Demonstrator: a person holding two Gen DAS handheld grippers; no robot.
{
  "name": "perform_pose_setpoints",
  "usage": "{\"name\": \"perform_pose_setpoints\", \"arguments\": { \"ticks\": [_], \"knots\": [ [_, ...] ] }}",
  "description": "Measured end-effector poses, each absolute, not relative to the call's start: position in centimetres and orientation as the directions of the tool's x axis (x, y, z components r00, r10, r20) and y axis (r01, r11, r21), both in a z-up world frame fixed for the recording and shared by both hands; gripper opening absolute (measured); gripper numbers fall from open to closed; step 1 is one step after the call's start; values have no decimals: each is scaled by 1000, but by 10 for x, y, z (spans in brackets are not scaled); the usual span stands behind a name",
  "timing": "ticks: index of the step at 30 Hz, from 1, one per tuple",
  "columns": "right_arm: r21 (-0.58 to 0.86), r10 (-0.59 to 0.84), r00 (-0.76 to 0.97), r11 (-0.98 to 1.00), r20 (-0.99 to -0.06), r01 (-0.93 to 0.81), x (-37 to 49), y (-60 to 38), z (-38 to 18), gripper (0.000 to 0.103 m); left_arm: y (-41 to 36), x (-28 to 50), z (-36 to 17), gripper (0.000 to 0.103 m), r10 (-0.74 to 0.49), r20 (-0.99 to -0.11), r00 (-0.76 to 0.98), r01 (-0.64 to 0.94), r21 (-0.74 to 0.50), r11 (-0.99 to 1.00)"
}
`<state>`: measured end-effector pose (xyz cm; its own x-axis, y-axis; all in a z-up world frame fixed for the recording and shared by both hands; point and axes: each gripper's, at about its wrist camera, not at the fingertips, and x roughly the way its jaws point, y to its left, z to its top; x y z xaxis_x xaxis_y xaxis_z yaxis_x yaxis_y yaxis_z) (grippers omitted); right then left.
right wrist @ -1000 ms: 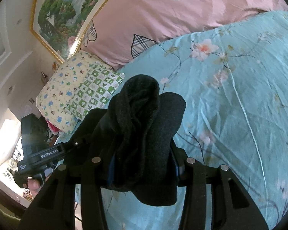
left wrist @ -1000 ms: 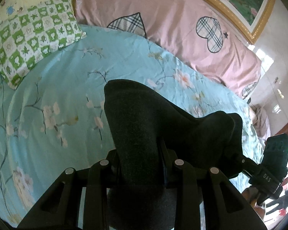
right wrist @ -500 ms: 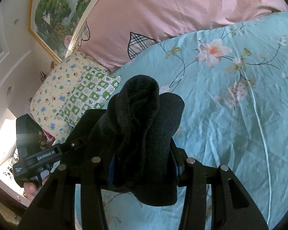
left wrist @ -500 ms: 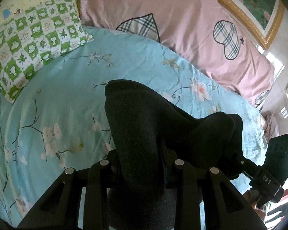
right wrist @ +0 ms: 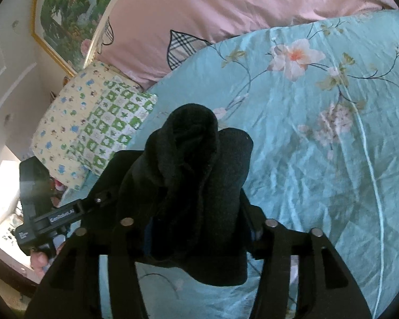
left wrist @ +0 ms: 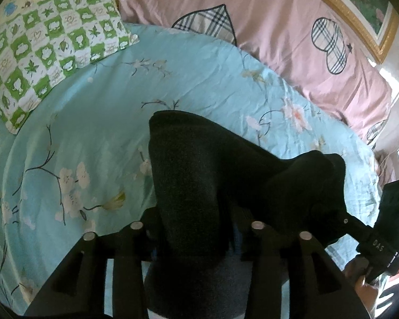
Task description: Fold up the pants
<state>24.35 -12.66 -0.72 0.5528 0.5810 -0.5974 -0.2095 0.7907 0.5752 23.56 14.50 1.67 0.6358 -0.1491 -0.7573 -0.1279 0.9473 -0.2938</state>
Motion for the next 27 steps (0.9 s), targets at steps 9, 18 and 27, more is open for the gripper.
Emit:
{"name": "perform_pose_setpoints", "arguments": {
  "ticks": [9,18,27],
  "knots": [
    [514,524,577,834,-627,-198,233,-140,-11,65,141,212,22,60,-72,-746,662,-127,-207,970],
    [485,507,624,845,-594,-224,209,-143,2,66,143,177,28,65,-72,-728,682,-122,-210,970],
    [392,508,635,859,-582,-328,177,-125,26,81,141,148,30,71,-71,-714,697,-113,-207,972]
  ]
}}
